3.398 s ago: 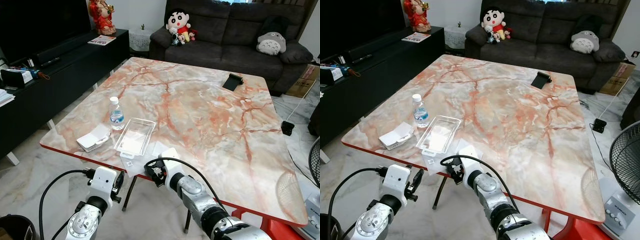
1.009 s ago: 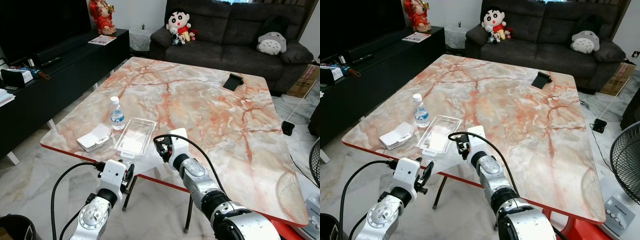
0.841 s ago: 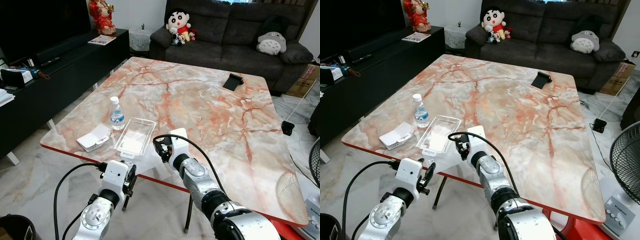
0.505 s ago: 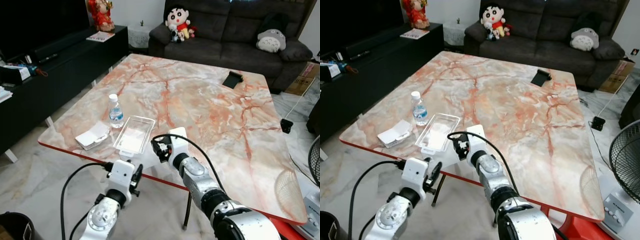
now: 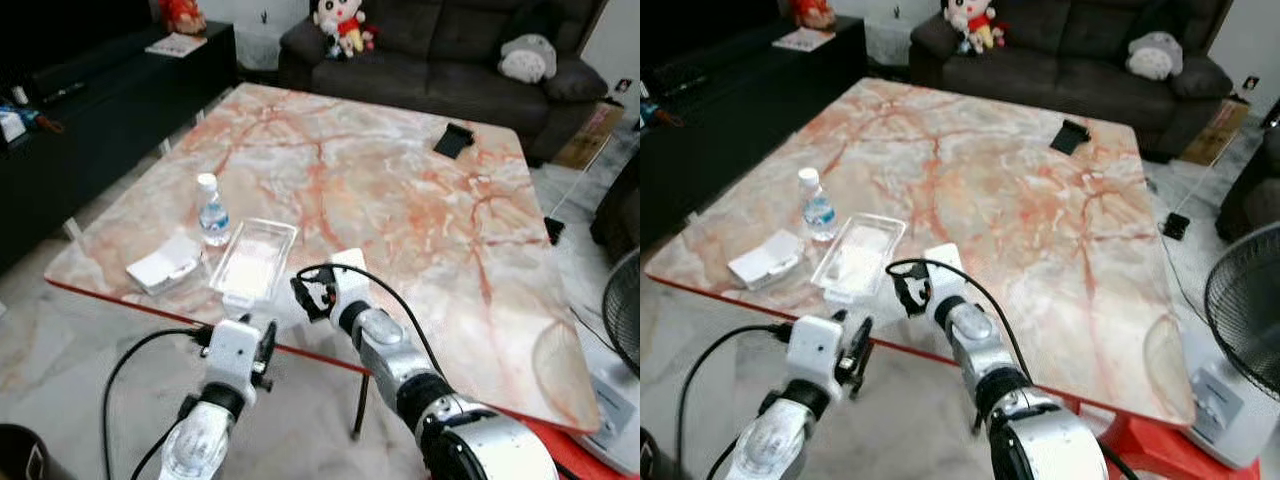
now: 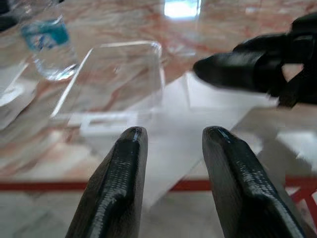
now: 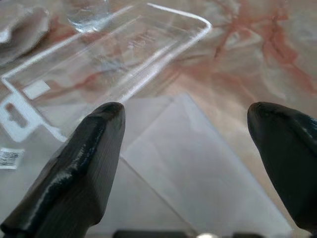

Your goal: Picking trash to rubbish bin

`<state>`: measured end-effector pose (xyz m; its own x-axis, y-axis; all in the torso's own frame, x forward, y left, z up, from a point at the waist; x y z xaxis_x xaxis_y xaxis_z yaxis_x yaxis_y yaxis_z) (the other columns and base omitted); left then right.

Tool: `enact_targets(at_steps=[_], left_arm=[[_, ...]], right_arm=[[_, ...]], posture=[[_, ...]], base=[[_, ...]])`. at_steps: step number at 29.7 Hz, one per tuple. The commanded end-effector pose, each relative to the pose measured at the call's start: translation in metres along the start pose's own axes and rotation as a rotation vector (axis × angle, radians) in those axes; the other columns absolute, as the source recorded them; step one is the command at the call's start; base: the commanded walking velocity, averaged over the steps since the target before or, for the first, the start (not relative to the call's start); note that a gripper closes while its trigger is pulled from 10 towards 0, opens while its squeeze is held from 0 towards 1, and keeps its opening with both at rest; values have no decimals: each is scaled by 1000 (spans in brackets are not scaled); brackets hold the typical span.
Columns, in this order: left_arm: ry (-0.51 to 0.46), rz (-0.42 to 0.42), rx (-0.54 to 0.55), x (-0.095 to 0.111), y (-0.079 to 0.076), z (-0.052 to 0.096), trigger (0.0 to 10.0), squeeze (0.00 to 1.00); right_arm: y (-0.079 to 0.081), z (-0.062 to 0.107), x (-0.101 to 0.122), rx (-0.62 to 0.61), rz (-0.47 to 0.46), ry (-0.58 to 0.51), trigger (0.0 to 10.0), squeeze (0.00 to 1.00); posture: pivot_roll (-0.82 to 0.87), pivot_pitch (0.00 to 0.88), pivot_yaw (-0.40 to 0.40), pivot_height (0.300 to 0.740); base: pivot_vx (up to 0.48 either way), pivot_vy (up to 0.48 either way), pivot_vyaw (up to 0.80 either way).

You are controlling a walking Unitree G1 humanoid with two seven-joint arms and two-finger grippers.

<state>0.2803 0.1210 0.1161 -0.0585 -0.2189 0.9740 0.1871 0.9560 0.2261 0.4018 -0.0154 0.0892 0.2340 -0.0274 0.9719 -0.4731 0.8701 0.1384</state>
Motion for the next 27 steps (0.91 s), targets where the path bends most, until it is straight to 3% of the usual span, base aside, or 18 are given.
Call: enact_targets(at_steps=[1,6,11,20,27], left_arm=[[-7,-9,19,7,9,5,10000,0],[20,-51,20,6,21,14,10000,0],[22,-52,22,9,22,16,10000,0],[-15,-33,4,24,20,6,10000,0],[-23,-71,-2,29,29,1,10000,0]], right_arm=[[4,-2,3,13,3,2,10000,0],[4,-1,0,14,2,11,10000,0],[4,-1,0,18,-8,9,10000,0],[7,-3,3,25,-21,2,10000,0],[5,-3,5,22,-24,-2,10000,0]], posture=[[135,139,-133,740],[152,140,-135,740],[156,144,-136,740],[170,158,-146,740],[166,195,-148,740]], base=[[0,0,0],[0,0,0],[0,0,0],[0,0,0],[0,0,0]])
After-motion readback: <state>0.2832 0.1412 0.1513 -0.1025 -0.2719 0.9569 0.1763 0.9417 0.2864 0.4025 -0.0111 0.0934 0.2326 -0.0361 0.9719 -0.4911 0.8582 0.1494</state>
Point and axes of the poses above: a point about 5 cm out from each wrist's last joint towards the gripper, its own z axis pointing back from the gripper into the wrist, its own x axis along the axis of the wrist's last joint, y = z × x, the point moved 5 cm from there along -z, pointing out of the wrist towards the gripper, and after that the axes turned 4 degrees about -z, right-handed, at the moved point
